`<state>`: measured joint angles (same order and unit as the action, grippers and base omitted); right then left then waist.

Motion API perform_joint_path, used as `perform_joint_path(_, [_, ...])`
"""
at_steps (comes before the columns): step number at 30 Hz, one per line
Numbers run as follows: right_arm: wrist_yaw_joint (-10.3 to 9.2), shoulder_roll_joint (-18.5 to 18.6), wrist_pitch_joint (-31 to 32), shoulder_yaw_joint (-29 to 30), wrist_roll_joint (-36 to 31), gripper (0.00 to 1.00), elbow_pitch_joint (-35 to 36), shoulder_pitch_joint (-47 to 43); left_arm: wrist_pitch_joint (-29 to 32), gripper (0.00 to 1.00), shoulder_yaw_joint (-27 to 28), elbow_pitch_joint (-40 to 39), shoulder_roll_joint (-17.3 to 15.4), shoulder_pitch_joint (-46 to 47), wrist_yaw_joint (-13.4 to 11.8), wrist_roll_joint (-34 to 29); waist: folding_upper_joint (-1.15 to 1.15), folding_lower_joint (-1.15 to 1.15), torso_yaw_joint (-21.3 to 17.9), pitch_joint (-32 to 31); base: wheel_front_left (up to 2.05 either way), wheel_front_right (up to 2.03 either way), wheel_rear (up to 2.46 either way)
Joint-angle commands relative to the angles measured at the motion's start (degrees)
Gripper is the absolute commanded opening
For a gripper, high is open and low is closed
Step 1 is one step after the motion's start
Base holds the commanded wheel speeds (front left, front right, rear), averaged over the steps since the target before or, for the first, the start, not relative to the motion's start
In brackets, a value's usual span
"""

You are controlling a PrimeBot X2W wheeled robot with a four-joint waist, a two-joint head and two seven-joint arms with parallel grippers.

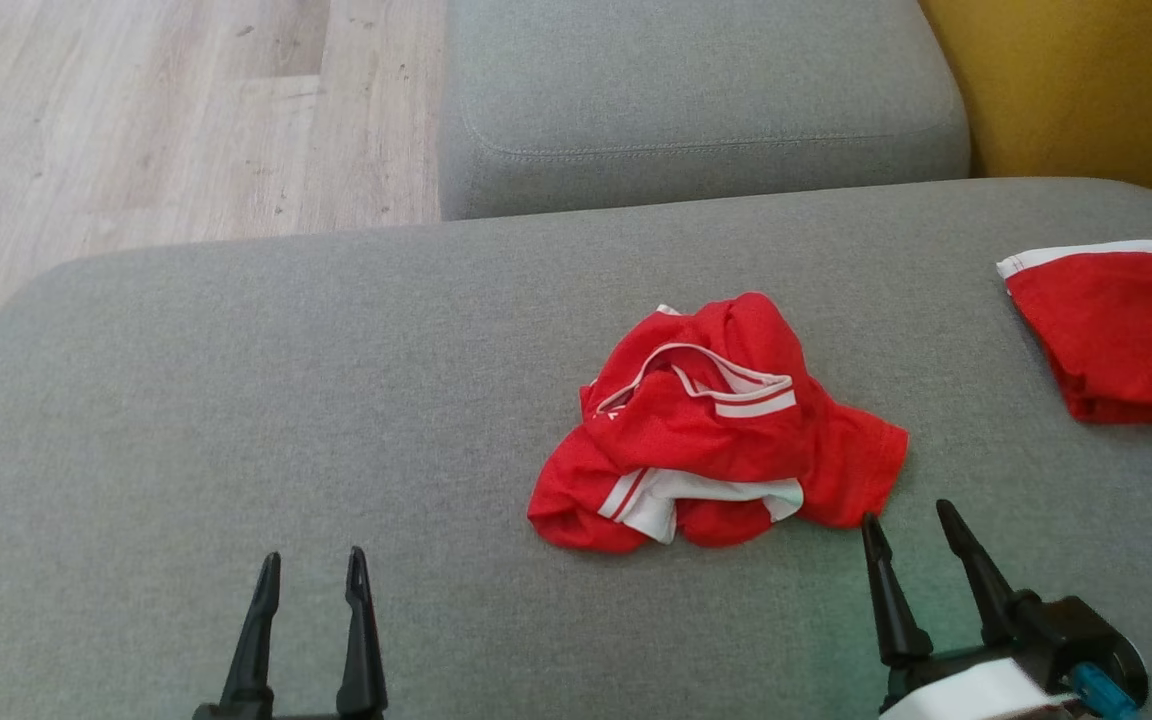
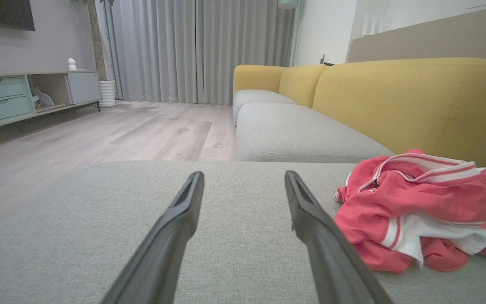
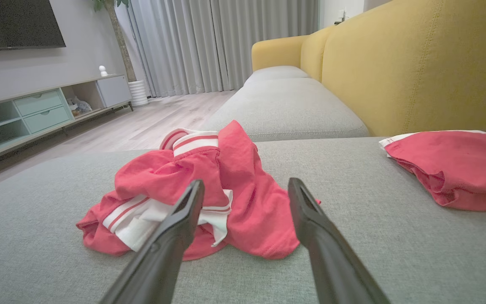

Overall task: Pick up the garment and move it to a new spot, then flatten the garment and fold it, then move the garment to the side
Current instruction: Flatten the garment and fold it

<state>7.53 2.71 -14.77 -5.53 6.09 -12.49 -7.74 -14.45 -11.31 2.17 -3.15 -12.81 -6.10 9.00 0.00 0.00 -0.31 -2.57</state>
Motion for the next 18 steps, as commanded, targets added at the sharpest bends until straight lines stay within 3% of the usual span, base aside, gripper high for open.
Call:
perform_joint_path(1, [-0.04, 0.2, -0.2, -1.7, 0.5, 1.00, 1.5, 2.3, -0.5, 1.00, 1.3, -1.5, 0.3, 2.8, -0.4, -0.1, 0.00, 0.00, 0.0, 0.0, 0.00, 0.00, 0.00])
perform_joint_path(18, [-0.04, 0.2, -0.2, -1.9, 0.0, 1.00, 0.6, 2.8, -0.5, 1.00, 1.2, -0.9, 0.3, 3.1, -0.6, -0.2, 0.00, 0.00, -0.6, 0.2, 0.00, 0.00, 0.00])
